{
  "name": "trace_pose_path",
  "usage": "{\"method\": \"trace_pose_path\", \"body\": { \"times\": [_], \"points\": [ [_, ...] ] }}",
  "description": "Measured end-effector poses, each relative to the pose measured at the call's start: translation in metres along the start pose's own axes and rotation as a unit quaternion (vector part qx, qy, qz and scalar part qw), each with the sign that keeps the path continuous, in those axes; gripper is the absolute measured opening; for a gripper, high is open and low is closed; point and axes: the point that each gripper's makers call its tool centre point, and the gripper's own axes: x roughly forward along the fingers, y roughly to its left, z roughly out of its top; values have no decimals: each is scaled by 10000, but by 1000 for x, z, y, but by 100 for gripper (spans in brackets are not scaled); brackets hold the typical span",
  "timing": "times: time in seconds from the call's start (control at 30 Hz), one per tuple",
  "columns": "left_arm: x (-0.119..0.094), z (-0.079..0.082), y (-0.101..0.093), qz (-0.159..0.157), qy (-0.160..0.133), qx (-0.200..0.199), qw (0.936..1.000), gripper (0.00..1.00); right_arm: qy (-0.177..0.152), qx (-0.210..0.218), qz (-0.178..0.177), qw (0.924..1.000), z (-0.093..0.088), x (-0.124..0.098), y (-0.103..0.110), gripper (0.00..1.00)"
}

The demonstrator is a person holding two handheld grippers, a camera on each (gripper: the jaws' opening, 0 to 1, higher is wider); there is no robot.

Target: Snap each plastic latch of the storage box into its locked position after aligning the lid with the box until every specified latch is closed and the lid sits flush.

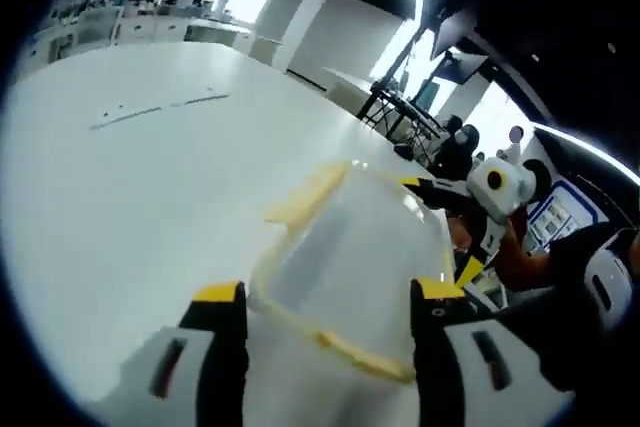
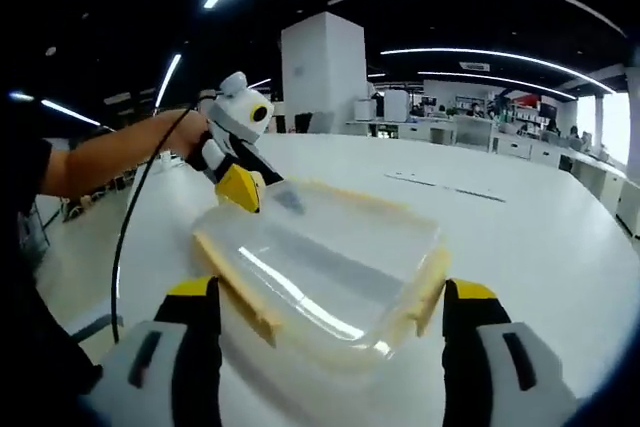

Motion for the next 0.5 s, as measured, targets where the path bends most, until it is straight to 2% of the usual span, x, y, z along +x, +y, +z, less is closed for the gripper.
{"method": "trace_pose_path", "body": {
  "times": [0.5],
  "points": [
    [-6, -3, -6, -98, -350, -28, 9993, 61, -181, -24, -239, 9995, 1, -2, 5, 91]
  ]
}}
